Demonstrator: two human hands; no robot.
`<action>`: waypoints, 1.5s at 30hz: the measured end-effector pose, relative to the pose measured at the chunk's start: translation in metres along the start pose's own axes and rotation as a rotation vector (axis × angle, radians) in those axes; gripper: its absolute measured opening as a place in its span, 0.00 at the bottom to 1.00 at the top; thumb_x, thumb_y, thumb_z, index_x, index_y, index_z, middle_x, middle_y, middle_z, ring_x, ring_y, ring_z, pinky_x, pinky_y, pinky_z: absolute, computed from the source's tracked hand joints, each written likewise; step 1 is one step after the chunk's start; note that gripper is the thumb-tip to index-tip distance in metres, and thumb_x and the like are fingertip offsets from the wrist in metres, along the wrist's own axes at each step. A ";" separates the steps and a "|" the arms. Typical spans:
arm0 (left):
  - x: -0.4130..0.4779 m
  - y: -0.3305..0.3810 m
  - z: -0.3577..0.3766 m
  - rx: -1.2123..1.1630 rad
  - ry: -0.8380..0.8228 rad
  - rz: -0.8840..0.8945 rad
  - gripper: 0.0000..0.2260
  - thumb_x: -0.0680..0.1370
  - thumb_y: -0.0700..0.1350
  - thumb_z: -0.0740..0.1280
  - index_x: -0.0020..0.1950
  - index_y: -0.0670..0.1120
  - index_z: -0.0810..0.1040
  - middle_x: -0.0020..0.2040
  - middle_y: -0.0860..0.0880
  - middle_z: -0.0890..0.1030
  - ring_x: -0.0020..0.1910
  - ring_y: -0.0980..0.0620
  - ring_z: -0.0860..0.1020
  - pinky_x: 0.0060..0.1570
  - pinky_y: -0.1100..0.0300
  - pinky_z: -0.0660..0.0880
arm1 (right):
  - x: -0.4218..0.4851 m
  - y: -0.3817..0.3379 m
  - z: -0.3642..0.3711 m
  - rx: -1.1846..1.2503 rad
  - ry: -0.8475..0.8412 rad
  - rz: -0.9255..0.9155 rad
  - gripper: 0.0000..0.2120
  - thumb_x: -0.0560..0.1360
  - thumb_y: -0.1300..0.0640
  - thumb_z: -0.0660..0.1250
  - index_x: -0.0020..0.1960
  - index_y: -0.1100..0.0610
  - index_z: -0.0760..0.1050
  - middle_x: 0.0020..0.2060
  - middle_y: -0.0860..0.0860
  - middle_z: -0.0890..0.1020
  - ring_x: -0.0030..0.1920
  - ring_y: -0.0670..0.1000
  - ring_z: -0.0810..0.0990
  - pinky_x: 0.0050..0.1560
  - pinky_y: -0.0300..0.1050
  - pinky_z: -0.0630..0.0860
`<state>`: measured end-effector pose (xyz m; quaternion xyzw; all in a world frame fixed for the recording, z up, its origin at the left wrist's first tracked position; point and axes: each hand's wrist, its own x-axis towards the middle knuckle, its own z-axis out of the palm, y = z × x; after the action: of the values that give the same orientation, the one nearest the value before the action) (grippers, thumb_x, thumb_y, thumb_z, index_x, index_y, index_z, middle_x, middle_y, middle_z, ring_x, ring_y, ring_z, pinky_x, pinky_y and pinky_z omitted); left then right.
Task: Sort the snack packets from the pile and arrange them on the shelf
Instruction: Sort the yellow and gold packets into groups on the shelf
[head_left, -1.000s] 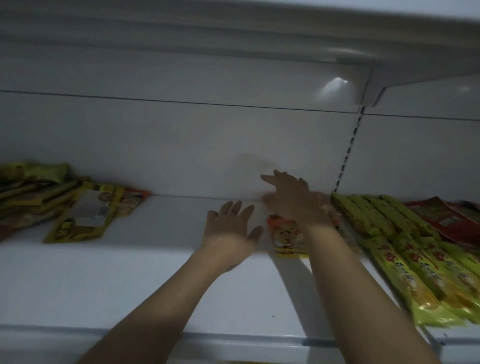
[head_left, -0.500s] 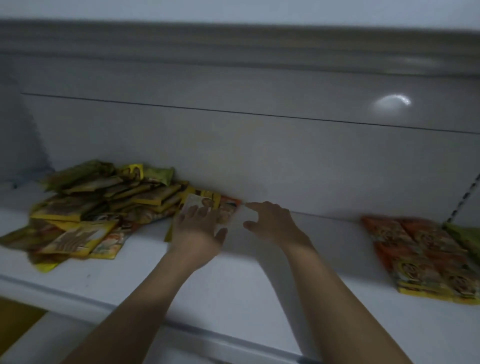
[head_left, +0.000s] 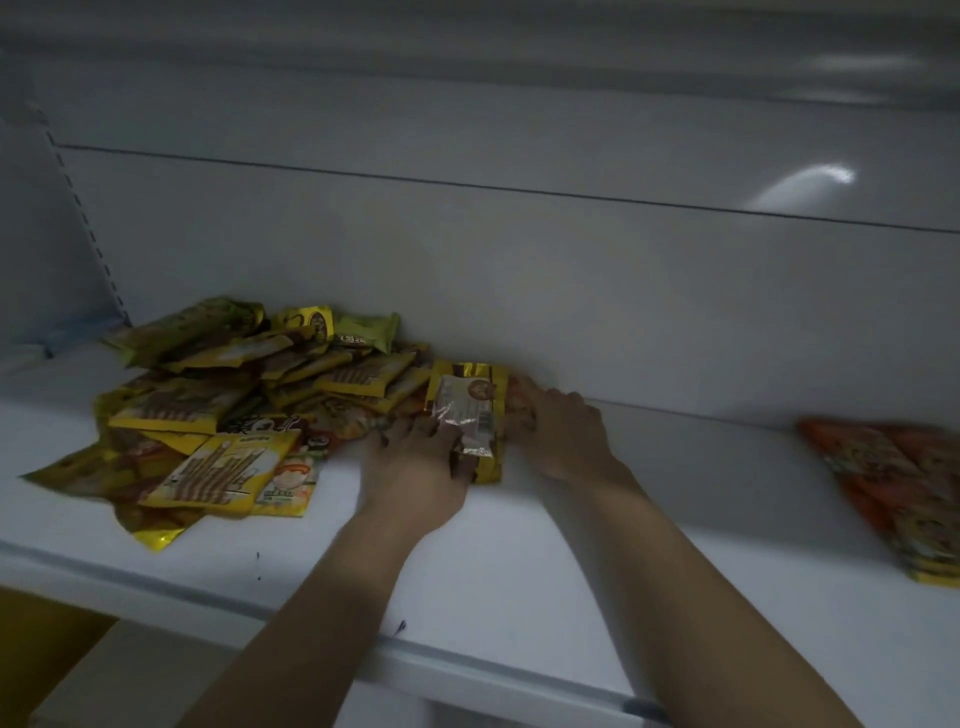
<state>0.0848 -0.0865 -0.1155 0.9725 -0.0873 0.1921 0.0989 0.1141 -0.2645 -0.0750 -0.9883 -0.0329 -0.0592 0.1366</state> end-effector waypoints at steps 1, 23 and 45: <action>-0.001 -0.001 0.001 -0.018 -0.005 0.006 0.19 0.72 0.57 0.58 0.51 0.52 0.84 0.50 0.50 0.84 0.51 0.42 0.80 0.50 0.46 0.71 | -0.003 0.005 -0.001 -0.051 -0.002 0.025 0.23 0.80 0.43 0.57 0.74 0.47 0.66 0.64 0.56 0.74 0.64 0.61 0.70 0.63 0.53 0.67; -0.007 0.005 -0.007 -0.037 -0.139 0.175 0.29 0.78 0.57 0.42 0.70 0.52 0.74 0.68 0.50 0.75 0.67 0.44 0.70 0.56 0.48 0.64 | -0.019 -0.010 -0.022 0.684 0.454 0.037 0.15 0.71 0.58 0.72 0.57 0.49 0.79 0.50 0.50 0.84 0.48 0.50 0.81 0.51 0.43 0.75; -0.009 -0.019 -0.013 0.146 0.076 -0.190 0.09 0.76 0.44 0.63 0.46 0.42 0.82 0.51 0.39 0.79 0.52 0.37 0.74 0.52 0.44 0.65 | -0.011 -0.028 0.009 0.463 0.143 0.059 0.11 0.75 0.56 0.68 0.57 0.50 0.78 0.47 0.46 0.79 0.53 0.51 0.79 0.44 0.42 0.69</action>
<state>0.0764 -0.0640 -0.1101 0.9730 0.0231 0.2244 0.0490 0.1016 -0.2356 -0.0777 -0.9246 -0.0071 -0.1158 0.3629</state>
